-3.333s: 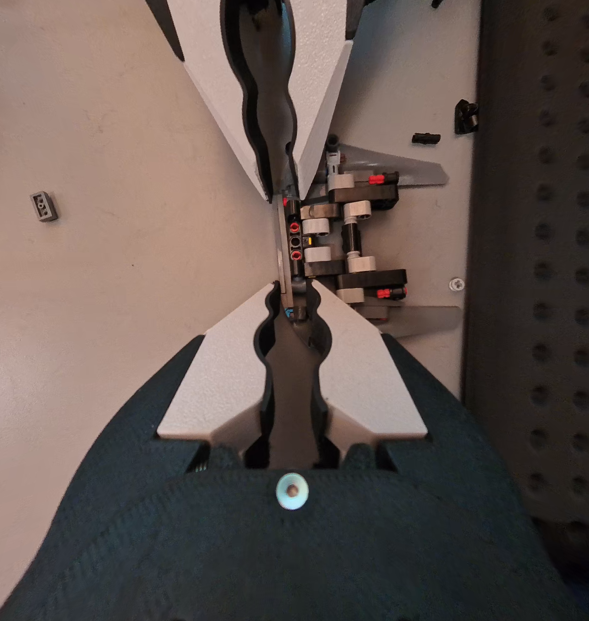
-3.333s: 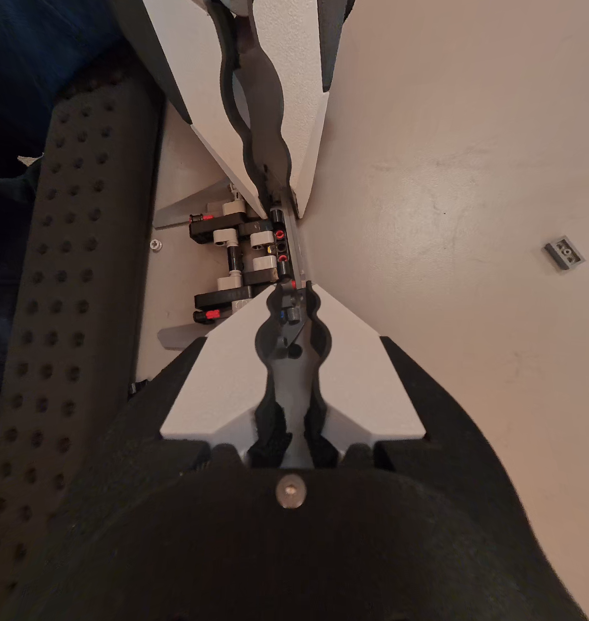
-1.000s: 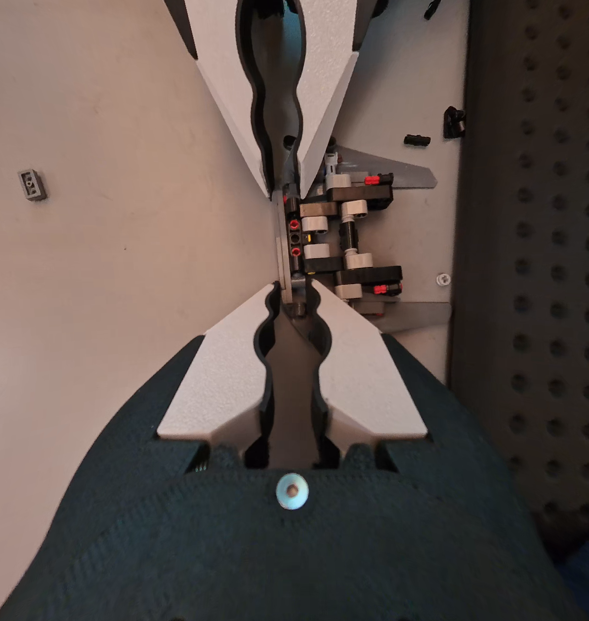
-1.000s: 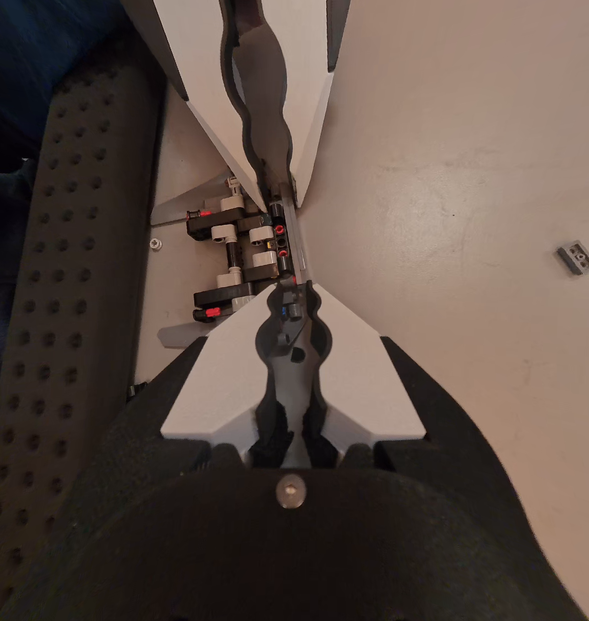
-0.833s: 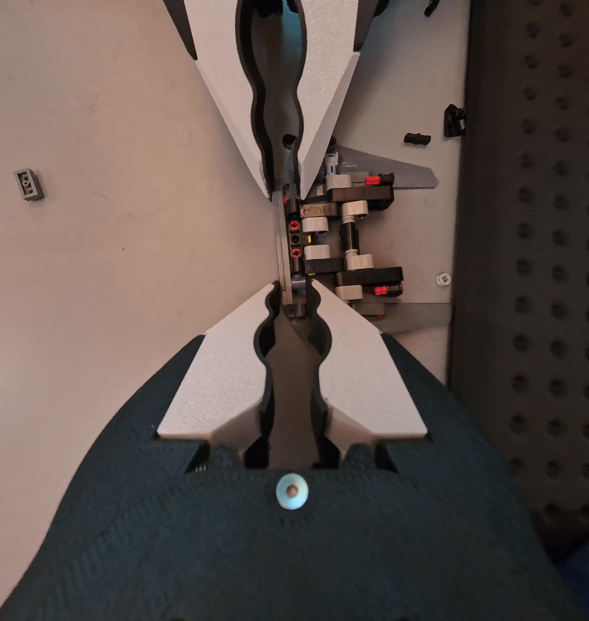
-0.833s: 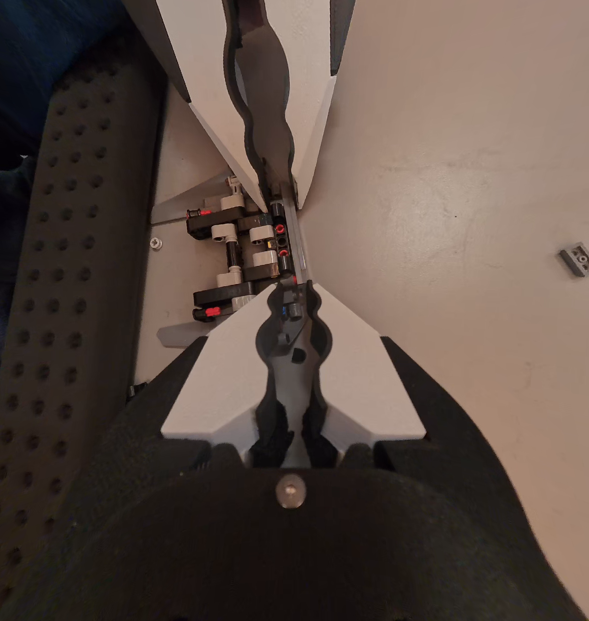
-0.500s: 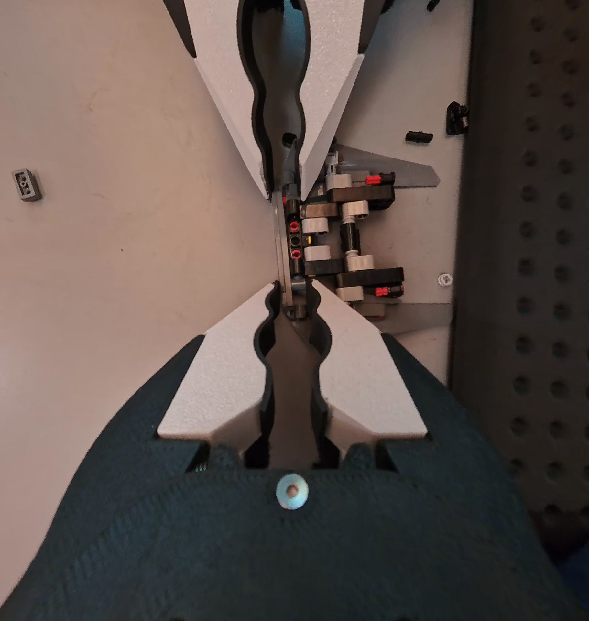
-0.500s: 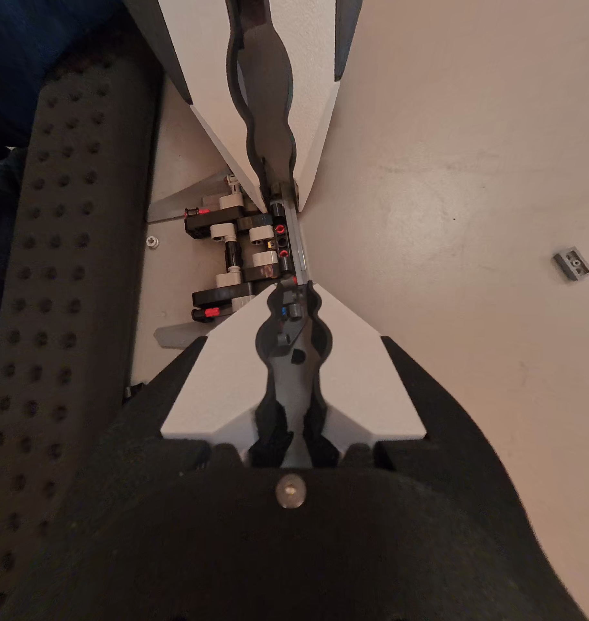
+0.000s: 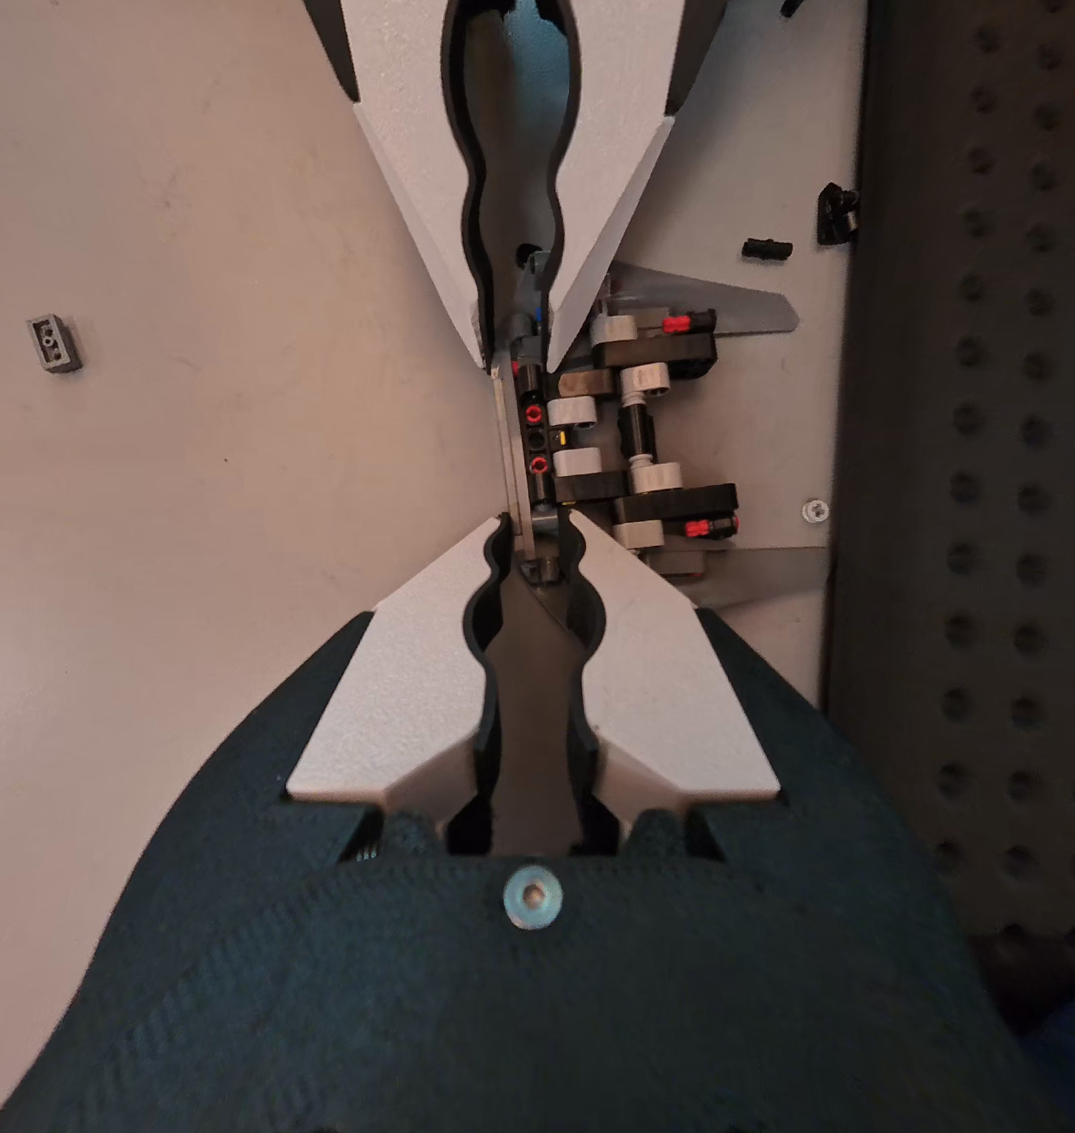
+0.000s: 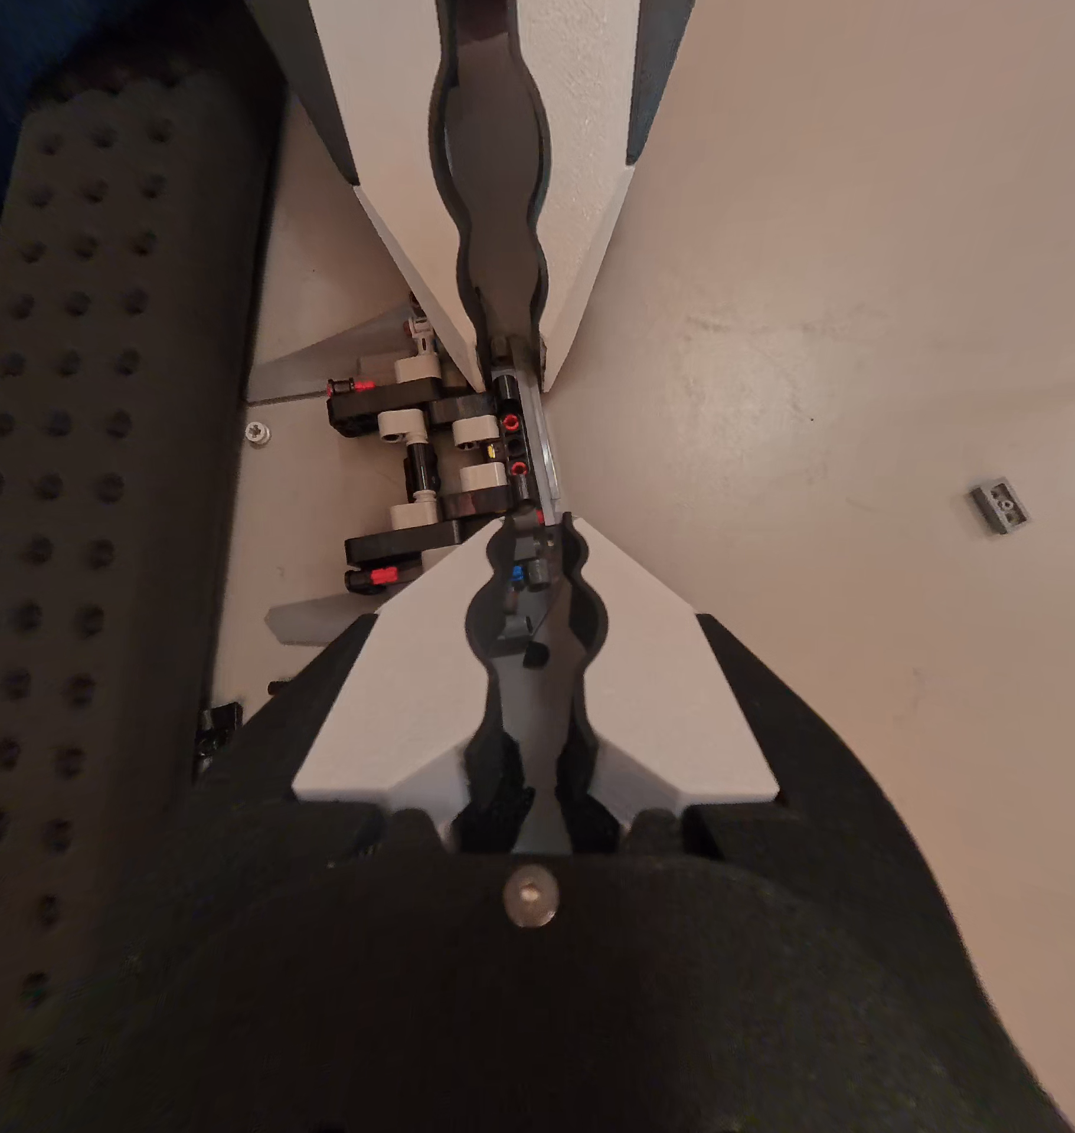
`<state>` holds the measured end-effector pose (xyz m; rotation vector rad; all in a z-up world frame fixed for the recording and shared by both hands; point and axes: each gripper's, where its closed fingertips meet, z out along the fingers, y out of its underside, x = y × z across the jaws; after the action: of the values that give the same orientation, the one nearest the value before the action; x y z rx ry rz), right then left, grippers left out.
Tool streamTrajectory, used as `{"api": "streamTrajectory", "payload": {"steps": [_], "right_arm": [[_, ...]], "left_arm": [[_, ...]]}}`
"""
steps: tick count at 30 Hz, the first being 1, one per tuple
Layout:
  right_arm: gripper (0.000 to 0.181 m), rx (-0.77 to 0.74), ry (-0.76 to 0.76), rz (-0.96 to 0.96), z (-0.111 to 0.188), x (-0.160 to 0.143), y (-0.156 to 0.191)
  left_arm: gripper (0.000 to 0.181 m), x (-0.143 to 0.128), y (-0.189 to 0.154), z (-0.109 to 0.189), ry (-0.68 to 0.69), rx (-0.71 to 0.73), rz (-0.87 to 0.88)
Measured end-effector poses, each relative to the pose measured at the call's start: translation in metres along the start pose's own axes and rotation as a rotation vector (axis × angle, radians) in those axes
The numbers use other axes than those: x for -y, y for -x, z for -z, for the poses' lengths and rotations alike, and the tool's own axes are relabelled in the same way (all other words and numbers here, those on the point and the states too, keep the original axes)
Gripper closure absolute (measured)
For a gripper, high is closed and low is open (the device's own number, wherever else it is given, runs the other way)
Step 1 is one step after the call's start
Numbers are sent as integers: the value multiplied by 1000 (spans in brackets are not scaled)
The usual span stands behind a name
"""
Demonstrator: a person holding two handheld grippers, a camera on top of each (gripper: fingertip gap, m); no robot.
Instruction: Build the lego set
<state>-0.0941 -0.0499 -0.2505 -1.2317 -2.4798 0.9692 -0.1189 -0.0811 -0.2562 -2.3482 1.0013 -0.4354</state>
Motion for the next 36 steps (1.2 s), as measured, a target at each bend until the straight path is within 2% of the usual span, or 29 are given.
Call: {"api": "streamTrajectory", "payload": {"steps": [21, 26, 30, 36], "right_arm": [[171, 62, 4, -120, -1, -1, 1], [171, 14, 5, -41, 0, 1, -1], [165, 21, -30, -57, 7, 5, -3], [165, 26, -21, -113, 17, -7, -11]], "left_arm": [[168, 1, 0, -2, 25, 17, -27], [168, 0, 2, -1, 17, 30, -28], [168, 1, 2, -1, 4, 29, -25], [166, -3, 4, 7, -23, 18, 18]]}}
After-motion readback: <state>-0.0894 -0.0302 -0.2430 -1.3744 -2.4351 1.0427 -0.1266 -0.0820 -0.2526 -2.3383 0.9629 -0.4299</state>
